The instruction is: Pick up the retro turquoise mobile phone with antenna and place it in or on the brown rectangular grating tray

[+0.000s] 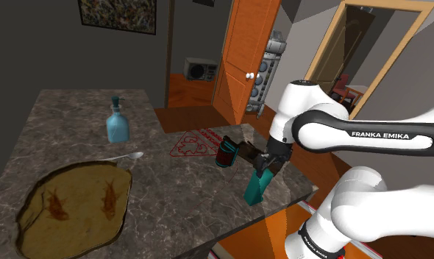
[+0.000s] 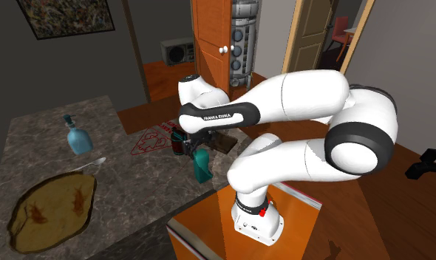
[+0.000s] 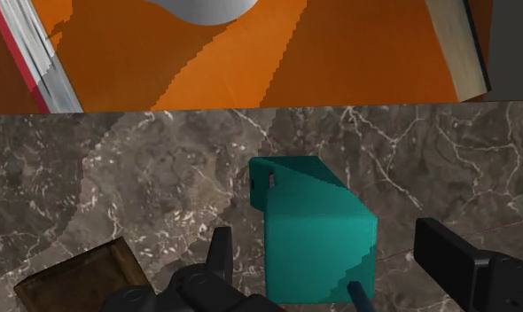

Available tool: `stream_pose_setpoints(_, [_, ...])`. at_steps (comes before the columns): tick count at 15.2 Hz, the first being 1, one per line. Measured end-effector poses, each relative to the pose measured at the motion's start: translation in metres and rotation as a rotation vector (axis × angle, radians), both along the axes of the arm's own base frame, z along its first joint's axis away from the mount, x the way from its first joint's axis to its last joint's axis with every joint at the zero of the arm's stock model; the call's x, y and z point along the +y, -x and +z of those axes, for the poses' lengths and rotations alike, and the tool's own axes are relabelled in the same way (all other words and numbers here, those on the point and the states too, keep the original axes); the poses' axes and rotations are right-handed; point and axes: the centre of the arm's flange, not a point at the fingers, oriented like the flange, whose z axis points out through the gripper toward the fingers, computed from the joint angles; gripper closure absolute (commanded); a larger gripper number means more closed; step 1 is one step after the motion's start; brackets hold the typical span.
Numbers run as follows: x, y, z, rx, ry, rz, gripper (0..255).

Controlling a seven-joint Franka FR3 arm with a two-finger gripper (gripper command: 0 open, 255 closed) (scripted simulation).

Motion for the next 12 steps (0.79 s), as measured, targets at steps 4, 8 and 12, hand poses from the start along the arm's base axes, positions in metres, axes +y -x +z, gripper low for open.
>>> stream_pose_setpoints(4, [0.001, 0.001, -0.020, -0.001, 0.000, -0.001, 0])
stream_pose_setpoints(8, [0.000, 0.002, -0.023, -0.002, 0.000, -0.001, 0])
stream_pose_setpoints(12, [0.000, 0.001, -0.023, -0.002, 0.000, -0.001, 255])
